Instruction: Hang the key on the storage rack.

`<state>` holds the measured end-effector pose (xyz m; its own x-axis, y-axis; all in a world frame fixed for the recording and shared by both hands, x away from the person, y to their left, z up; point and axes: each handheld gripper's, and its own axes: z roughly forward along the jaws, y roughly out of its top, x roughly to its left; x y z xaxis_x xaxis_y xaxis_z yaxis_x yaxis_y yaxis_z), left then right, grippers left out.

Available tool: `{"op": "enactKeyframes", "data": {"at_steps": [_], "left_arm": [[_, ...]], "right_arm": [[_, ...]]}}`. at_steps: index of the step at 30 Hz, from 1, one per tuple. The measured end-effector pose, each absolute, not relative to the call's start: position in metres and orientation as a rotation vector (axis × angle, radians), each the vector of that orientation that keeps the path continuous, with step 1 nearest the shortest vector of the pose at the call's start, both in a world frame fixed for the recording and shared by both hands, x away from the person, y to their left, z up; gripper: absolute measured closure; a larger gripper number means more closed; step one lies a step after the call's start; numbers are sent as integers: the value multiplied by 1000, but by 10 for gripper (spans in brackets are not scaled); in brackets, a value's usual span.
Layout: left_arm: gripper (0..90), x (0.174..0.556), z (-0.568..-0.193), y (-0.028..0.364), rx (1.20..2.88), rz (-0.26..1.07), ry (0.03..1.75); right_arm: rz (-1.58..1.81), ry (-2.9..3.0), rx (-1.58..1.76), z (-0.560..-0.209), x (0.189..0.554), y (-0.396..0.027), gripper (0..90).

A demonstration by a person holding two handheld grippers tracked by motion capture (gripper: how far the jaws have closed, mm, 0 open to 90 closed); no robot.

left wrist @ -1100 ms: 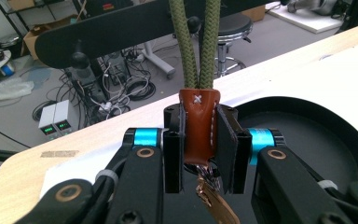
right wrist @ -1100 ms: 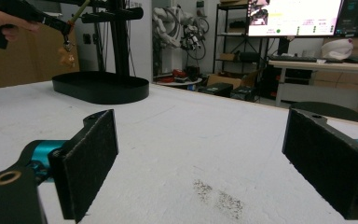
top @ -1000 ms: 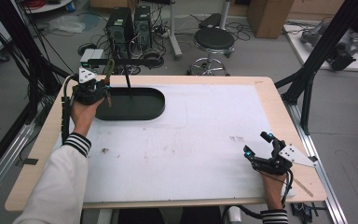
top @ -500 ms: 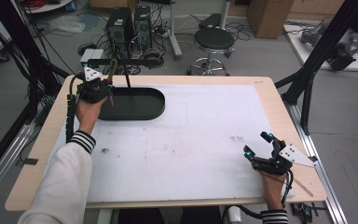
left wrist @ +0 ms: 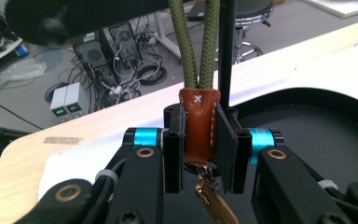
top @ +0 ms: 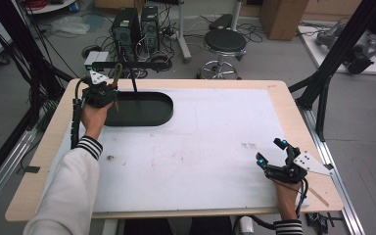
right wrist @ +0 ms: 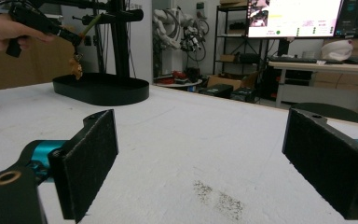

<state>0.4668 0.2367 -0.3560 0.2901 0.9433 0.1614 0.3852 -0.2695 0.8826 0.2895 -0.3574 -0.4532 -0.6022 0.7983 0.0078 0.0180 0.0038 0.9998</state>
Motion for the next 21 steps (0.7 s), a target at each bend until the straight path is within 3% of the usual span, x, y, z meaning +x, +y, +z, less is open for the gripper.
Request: {"op": "enactKeyframes", "data": {"at_steps": [11,12,14,19,21], "left_arm": [[705,470,-361,238,1799,900,1188],[651,470,-363,240,1800,894,1164],[411,471,-364,242,1806,863,1139],[41,460,-368,251,1715,733,1102],[17,450,-367,256,1690,693,1052]], "right_arm": [[1662,1678,838,-453,290,-358,95],[1662,1678,837,-453,290,-358,95],[1663,1678,839,-453,290,-358,95],[1667,1676,839,-453,290,-358,95],[1669,1676,841,-453,289,-358,95]]}}
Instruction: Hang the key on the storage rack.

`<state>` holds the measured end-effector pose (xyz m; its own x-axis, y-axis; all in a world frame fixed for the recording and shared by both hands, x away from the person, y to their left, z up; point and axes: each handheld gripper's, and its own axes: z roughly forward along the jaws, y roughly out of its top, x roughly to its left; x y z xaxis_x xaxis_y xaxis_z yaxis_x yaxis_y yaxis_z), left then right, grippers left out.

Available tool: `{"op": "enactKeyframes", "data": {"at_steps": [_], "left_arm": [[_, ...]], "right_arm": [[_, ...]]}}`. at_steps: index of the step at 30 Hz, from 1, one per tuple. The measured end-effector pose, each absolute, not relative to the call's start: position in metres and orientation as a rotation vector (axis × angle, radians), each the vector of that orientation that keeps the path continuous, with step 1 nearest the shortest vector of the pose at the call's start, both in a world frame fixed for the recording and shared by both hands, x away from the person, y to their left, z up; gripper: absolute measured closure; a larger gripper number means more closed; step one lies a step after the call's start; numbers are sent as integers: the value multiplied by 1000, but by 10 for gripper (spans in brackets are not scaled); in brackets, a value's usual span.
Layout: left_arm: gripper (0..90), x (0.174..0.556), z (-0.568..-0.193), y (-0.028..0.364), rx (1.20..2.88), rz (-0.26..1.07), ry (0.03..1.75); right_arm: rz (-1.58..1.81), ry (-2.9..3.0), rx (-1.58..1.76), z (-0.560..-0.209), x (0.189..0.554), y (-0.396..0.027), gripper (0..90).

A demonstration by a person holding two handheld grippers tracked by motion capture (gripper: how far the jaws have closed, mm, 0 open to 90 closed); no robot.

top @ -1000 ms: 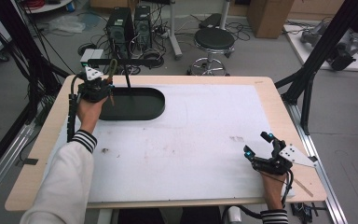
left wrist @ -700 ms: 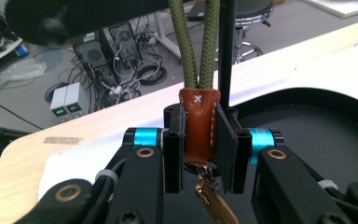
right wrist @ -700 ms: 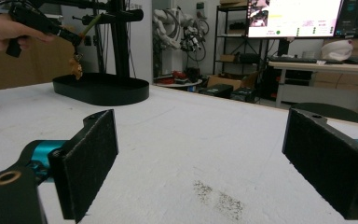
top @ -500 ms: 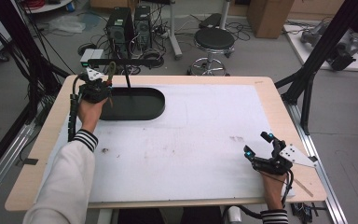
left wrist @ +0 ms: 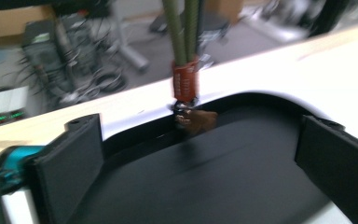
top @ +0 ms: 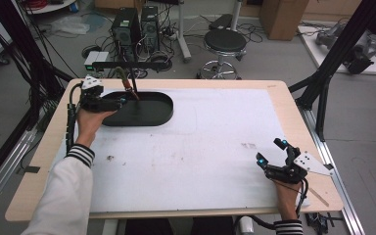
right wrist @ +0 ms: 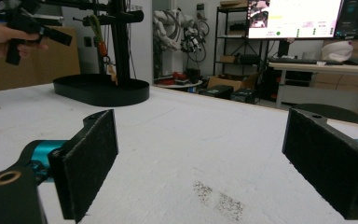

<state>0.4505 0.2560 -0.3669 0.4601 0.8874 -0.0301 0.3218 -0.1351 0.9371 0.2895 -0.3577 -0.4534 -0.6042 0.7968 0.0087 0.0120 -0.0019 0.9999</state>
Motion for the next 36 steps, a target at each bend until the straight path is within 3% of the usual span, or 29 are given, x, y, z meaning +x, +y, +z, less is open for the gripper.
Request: {"op": "enactKeyframes", "data": {"at_steps": [9,19,36], "left_arm": [[17,388,-366,275,1623,773,896],[17,316,-407,295,1553,730,819],[17,263,-449,294,1465,705,737]], "right_arm": [[1663,1676,837,-453,290,-358,95],[1659,1675,836,-453,290,-357,95],[1650,1680,839,-453,289,-356,95]]}}
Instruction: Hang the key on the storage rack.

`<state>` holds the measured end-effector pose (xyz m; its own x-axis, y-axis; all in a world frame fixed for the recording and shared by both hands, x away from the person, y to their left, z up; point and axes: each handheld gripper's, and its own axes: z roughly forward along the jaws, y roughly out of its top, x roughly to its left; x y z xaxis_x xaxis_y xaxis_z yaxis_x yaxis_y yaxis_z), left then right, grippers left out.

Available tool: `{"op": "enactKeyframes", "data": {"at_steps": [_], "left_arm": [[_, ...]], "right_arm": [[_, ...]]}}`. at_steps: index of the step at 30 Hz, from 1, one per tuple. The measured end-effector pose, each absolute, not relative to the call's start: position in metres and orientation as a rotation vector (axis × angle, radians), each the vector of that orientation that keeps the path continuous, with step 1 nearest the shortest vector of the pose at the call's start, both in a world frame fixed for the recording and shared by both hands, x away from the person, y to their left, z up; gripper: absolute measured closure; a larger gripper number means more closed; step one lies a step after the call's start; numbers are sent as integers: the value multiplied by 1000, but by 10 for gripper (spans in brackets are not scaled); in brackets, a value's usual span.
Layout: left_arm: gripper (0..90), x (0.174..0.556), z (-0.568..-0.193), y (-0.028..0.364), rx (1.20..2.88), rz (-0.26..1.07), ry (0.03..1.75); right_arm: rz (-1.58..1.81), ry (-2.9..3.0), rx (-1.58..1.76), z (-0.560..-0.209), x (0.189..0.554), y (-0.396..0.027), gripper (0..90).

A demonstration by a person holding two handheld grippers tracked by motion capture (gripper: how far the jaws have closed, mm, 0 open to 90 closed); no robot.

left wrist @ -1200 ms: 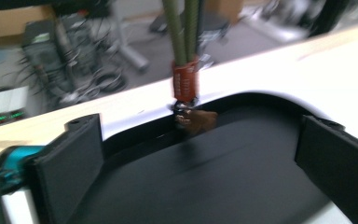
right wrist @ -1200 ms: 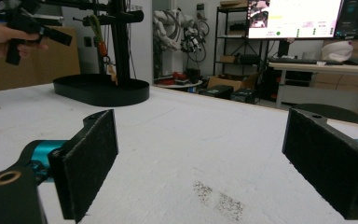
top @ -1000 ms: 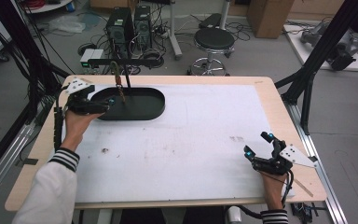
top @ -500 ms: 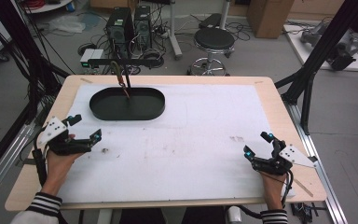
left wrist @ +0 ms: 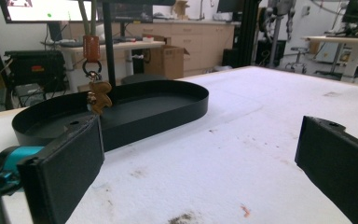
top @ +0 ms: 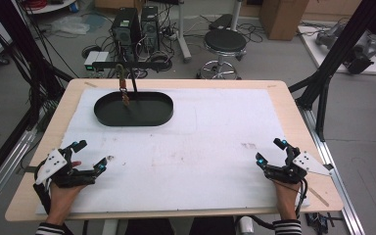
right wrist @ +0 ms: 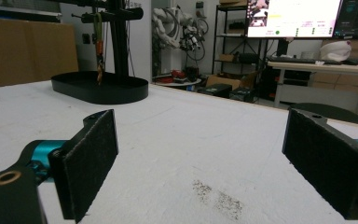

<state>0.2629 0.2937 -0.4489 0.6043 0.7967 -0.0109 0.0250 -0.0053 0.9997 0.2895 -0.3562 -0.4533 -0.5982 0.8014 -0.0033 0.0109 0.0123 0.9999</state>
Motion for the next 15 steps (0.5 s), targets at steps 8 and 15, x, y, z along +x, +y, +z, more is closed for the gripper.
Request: {"op": "enactKeyframes", "data": {"at_steps": [8,15], "left_arm": [[17,256,-454,297,1423,721,709],[17,256,-454,297,1416,719,712]], "right_arm": [[1644,1682,827,-453,290,-356,94],[1636,1687,821,-453,290,-355,94]]}}
